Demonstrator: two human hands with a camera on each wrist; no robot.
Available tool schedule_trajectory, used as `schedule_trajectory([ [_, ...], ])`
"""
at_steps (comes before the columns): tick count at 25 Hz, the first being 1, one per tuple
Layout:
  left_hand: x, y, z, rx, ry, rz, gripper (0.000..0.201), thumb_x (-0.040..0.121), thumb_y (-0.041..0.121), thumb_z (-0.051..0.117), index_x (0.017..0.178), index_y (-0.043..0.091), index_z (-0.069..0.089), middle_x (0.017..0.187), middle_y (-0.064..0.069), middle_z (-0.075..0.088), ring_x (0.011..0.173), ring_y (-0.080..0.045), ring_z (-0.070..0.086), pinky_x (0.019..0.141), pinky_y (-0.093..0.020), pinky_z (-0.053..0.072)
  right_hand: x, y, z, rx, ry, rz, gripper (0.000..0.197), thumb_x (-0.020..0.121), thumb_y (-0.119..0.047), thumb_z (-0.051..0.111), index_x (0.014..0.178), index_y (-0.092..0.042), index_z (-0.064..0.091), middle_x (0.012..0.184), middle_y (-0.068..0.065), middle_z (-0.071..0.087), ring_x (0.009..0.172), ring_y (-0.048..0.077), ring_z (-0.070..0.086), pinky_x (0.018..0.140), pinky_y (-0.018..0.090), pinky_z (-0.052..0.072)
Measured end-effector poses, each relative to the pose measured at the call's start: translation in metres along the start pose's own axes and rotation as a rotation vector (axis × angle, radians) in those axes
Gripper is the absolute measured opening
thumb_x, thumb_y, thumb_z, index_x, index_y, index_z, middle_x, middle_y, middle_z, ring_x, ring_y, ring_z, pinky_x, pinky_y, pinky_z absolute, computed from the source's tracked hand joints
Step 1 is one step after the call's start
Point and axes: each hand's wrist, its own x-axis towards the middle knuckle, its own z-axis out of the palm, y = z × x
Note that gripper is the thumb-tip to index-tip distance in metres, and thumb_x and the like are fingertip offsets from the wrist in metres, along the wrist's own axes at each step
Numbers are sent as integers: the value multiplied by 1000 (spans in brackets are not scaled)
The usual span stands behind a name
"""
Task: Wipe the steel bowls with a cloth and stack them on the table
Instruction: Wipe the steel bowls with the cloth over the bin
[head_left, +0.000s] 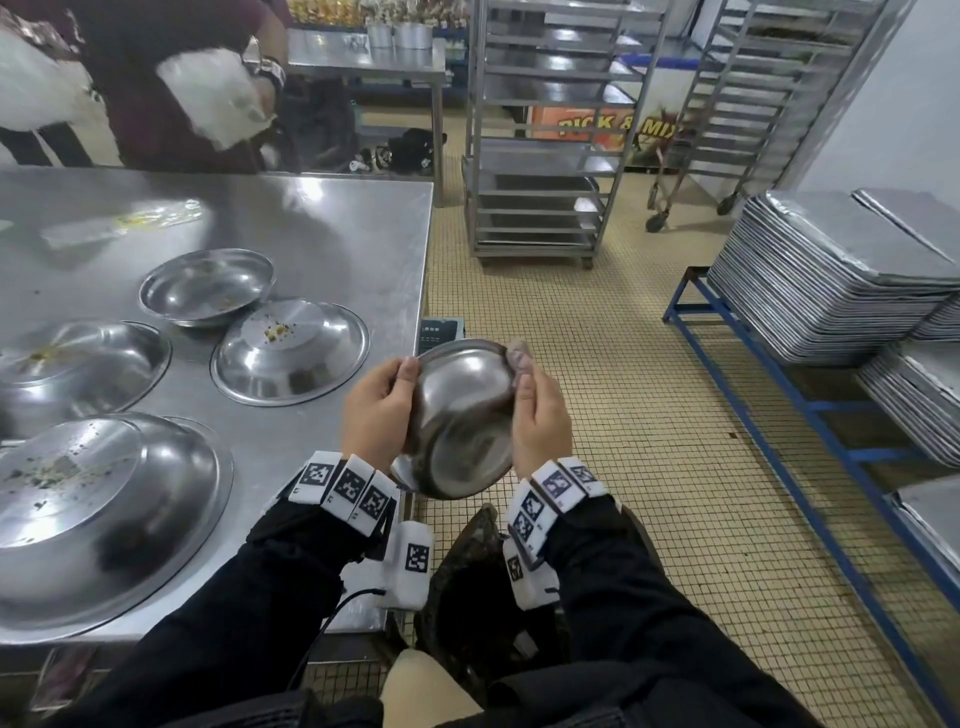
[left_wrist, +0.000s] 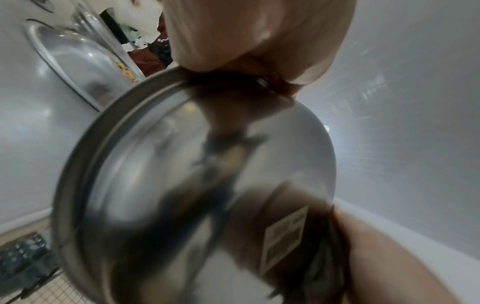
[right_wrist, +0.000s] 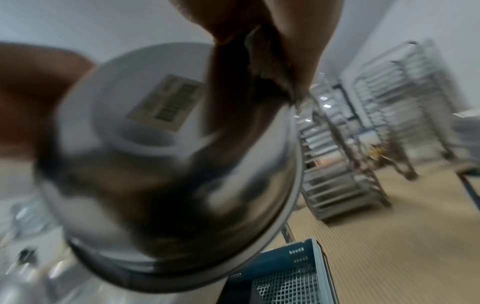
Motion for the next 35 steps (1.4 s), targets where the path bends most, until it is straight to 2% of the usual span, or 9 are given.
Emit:
schedule_trajectory([
  [2, 1, -2, -2, -122, 30, -41, 36, 101, 29, 47, 68, 16, 54, 48, 7, 44, 43, -14, 40, 45, -26, 35, -2, 11, -6, 79, 0, 115, 39, 102, -37, 30, 133, -25, 50, 127, -4, 57, 117, 13, 53, 94, 22, 41],
  [5, 2, 2, -4, -204, 35, -79, 34, 102, 27, 45, 72, 11, 50, 49, 2, 42, 38, -12, 38, 36, -21, 34, -17, 15, -7, 0, 47, -176, 42, 101, -30, 37, 142, -23, 38, 138, -6, 46, 122, 5, 44, 97, 15, 36],
  [10, -4, 15, 1, -193, -59, -39, 32, 102, 22, 45, 72, 10, 50, 49, 3, 43, 36, -8, 40, 34, -19, 34, -7, -3, 2, -92, 55, -459, 48, 99, -32, 35, 143, -15, 36, 150, 3, 33, 137, 14, 31, 111, 27, 29],
  [16, -2, 17, -3, -201, -84, -28, 30, 101, 23, 45, 75, 12, 54, 49, 6, 45, 39, -8, 41, 37, -20, 36, -3, -4, -13, 195, 53, 183, 41, 101, -41, 28, 136, -28, 45, 128, -4, 55, 115, 15, 52, 97, 32, 44],
  [21, -3, 10, -7, -91, -129, 56, 30, 101, 21, 45, 73, 15, 54, 47, 13, 46, 44, 1, 42, 46, -12, 36, -1, 17, -25, 132, -119, 474, 43, 99, -47, 29, 115, -25, 63, 107, 1, 64, 102, 19, 58, 97, 38, 44],
  [25, -3, -1, -9, -4, -232, 186, 38, 92, 54, 47, 63, 31, 56, 53, 14, 48, 53, -2, 43, 57, -23, 36, 17, 10, -42, 813, -308, 801, 75, 91, -66, 24, 102, -4, 64, 109, 26, 63, 110, 38, 56, 109, 51, 32],
  [30, 3, -6, -13, 49, -154, 262, 41, 83, 58, 47, 53, 31, 48, 66, 14, 48, 75, -12, 44, 78, -37, 36, 17, -14, -58, 658, -381, 847, 31, 93, -26, 49, 111, 0, 53, 105, 25, 61, 95, 33, 61, 97, 49, 46],
  [33, 8, -8, -13, 159, -75, 206, 17, 83, 44, 46, 81, 28, 53, 105, 6, 48, 105, -13, 42, 101, -47, 35, 15, -6, -43, 530, -248, 786, 27, 89, -6, 49, 115, -3, 50, 104, 20, 59, 85, 30, 66, 76, 43, 57],
  [35, 6, -7, -8, 48, -59, 114, 26, 88, 35, 47, 110, 22, 45, 118, 2, 40, 118, -19, 41, 107, -47, 34, 11, -4, -29, 468, -158, 714, 28, 88, -8, 48, 116, -9, 47, 105, 15, 59, 88, 30, 66, 76, 44, 58],
])
